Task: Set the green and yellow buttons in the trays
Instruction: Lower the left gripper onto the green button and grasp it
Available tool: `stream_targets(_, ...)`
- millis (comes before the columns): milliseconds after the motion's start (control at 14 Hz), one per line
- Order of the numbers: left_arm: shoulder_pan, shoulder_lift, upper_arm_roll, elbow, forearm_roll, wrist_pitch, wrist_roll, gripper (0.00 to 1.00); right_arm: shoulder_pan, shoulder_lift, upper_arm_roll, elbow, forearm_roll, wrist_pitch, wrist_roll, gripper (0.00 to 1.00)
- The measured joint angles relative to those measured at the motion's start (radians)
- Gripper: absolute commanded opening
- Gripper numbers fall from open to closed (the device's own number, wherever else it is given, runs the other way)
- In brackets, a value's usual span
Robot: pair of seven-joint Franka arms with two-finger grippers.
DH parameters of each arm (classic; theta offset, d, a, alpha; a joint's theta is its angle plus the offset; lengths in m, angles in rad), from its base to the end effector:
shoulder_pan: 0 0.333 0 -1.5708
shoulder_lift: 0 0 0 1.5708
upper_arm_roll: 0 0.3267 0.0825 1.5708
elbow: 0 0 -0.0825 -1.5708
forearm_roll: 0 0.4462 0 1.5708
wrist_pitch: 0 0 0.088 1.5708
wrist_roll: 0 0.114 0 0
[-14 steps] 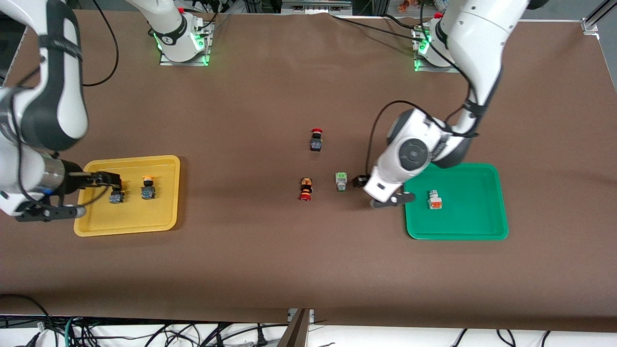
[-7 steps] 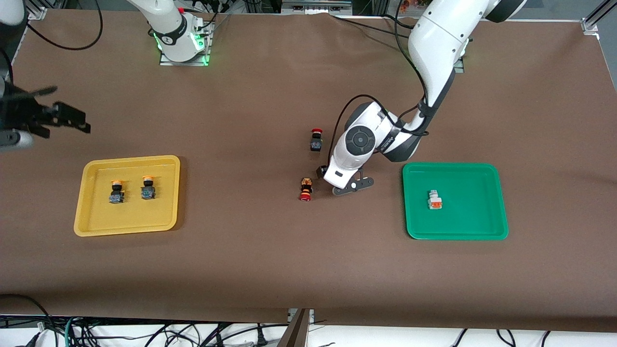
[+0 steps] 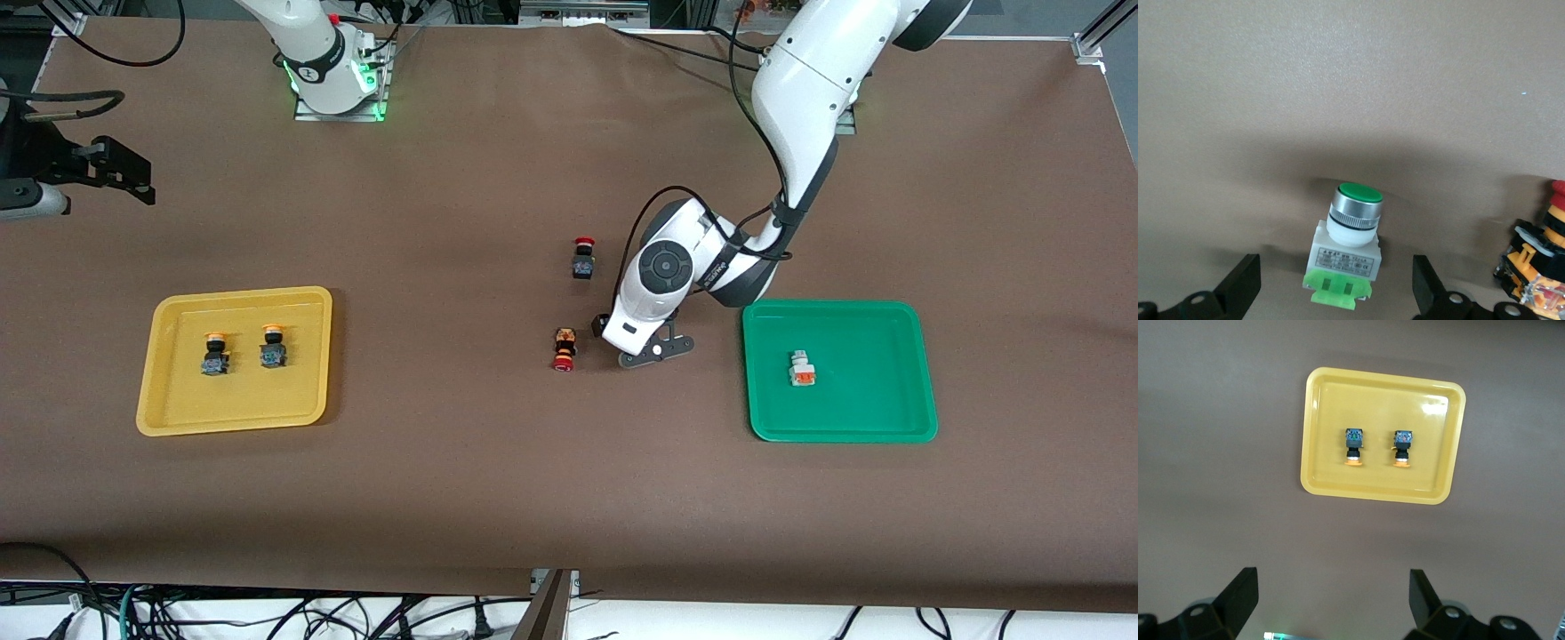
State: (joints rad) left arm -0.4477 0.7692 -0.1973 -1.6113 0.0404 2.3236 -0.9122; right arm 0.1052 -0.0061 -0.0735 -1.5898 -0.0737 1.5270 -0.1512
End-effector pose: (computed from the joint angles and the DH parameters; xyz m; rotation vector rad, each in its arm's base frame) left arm 0.5979 -0.4324 0.1343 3.0566 0.4469 -0.1648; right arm 0.6091 0.0105 0.6184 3.0578 0.2787 -0.0937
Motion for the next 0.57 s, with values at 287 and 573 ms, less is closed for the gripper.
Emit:
stream_targets(287, -0.016, 0.024, -0.002, 0.002, 0.001, 0.001, 0.004, 0.07, 0.000, 0.015, 0.005, 0.010, -0.003, -0.006, 0.000, 1.00)
stream_targets(573, -0.016, 0.022, -0.004, 0.022, 0.001, -0.006, 0.040, 0.00, -0.001, 0.015, 0.004, 0.012, -0.001, -0.007, 0.007, 1.00)
